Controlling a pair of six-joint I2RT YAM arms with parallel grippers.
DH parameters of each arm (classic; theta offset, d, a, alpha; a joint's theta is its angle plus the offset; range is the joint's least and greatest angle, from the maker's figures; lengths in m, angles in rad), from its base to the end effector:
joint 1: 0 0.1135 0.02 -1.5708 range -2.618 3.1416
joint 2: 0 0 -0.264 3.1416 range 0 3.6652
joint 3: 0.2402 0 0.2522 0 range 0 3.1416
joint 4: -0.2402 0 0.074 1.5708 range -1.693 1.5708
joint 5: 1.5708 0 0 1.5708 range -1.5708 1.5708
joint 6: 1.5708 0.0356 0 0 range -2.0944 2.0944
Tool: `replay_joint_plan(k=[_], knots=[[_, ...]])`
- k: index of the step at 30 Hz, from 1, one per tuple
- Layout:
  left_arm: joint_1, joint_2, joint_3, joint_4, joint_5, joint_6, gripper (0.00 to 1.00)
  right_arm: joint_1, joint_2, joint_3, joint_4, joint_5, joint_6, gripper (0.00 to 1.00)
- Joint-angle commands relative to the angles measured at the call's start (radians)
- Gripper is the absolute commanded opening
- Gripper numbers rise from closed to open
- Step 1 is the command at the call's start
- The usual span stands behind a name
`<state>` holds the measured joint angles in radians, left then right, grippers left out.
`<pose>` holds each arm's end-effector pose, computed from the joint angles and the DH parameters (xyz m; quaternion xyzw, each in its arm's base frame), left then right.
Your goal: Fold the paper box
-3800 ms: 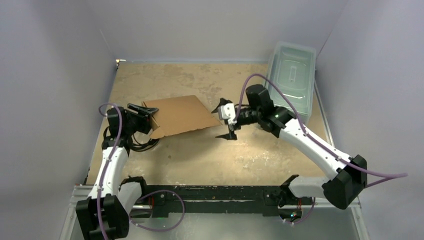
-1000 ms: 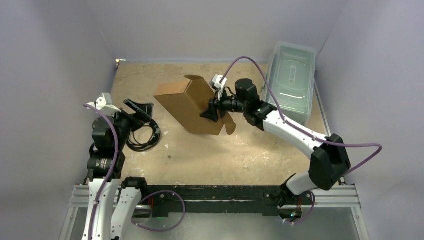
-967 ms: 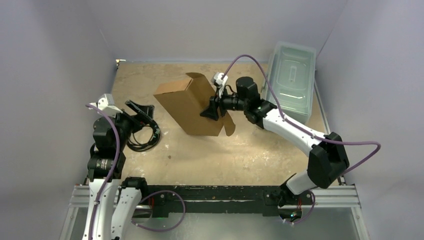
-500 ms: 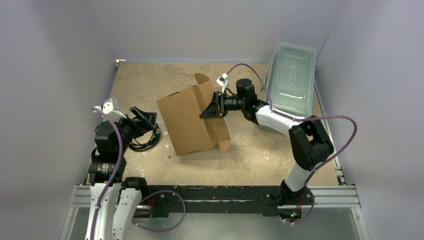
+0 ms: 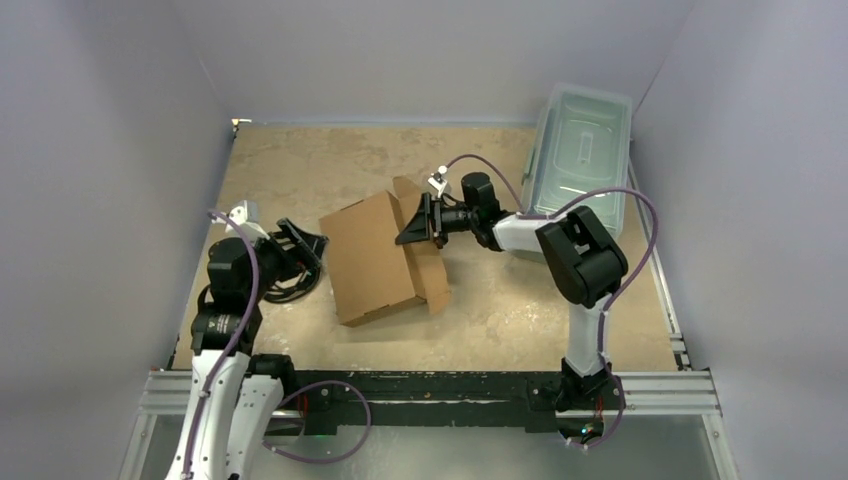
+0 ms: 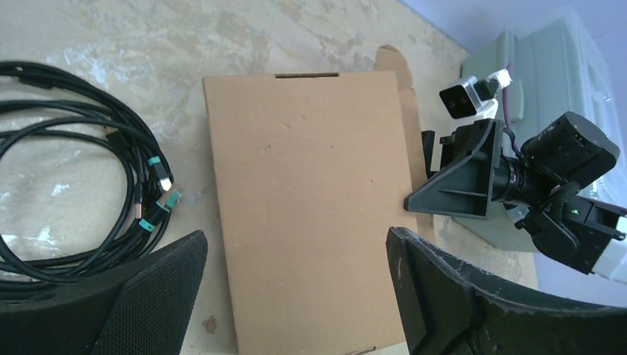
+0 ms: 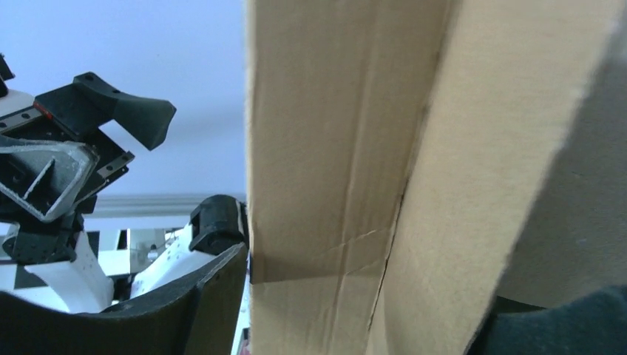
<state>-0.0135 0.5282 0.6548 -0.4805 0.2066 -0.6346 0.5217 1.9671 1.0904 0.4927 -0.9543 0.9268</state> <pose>0.1294 -0.0091 0.2993 -0.1933 0.7951 -0.2612 0.5120 0.3431 0.2307 0.1717 -0.1034 0.7731 0.6143 0.1198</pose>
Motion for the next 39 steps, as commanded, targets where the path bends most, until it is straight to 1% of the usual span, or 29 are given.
replay_joint_plan(k=[1,4,7,8,10,14,18,20,22,26,28,29,31,32,36,37,39], knots=[[0.001,0.037,-0.041,0.078,0.059,-0.005,0.9,0.004,0.028,-0.007,0.037,0.01,-0.027,0.73],[0.002,0.057,-0.057,0.09,0.076,-0.005,0.89,0.0,0.041,0.004,-0.015,0.037,-0.074,0.8],[0.002,0.077,-0.065,0.092,0.095,-0.001,0.89,-0.004,0.048,0.03,-0.108,0.079,-0.159,0.85],[0.001,0.085,-0.066,0.092,0.102,0.003,0.89,-0.007,0.051,0.044,-0.147,0.097,-0.201,0.86],[0.002,0.104,-0.059,0.079,0.111,0.009,0.89,-0.014,0.045,0.077,-0.253,0.153,-0.337,0.87],[0.002,0.143,-0.036,0.052,0.138,0.031,0.89,-0.038,-0.003,0.13,-0.421,0.27,-0.522,0.9],[0.001,0.186,-0.025,0.043,0.168,0.046,0.89,-0.041,-0.062,0.163,-0.488,0.367,-0.654,0.92],[0.003,0.213,-0.02,0.045,0.175,0.057,0.89,-0.04,-0.089,0.191,-0.566,0.422,-0.764,0.92],[0.001,0.249,-0.008,0.04,0.172,0.067,0.91,-0.039,-0.14,0.209,-0.63,0.489,-0.871,0.96],[0.0,0.341,0.028,0.017,0.119,0.085,0.93,-0.031,-0.295,0.172,-0.664,0.436,-1.089,0.99],[0.0,0.389,0.047,0.029,0.088,0.096,0.89,-0.011,-0.368,0.143,-0.697,0.435,-1.23,0.98],[0.001,0.417,0.054,0.04,0.078,0.103,0.86,0.001,-0.4,0.124,-0.703,0.461,-1.277,0.97],[-0.001,0.477,0.071,0.059,0.064,0.11,0.74,0.01,-0.469,0.073,-0.705,0.474,-1.348,0.9],[-0.003,0.51,0.078,0.072,0.069,0.113,0.68,0.012,-0.494,0.05,-0.709,0.465,-1.377,0.84],[-0.02,0.636,0.106,0.117,0.1,0.122,0.51,0.033,-0.567,-0.077,-0.709,0.423,-1.548,0.48],[-0.029,0.665,0.113,0.123,0.105,0.124,0.48,0.039,-0.578,-0.115,-0.711,0.422,-1.627,0.41],[-0.055,0.716,0.126,0.132,0.1,0.129,0.44,0.043,-0.584,-0.173,-0.71,0.413,-1.75,0.24]])
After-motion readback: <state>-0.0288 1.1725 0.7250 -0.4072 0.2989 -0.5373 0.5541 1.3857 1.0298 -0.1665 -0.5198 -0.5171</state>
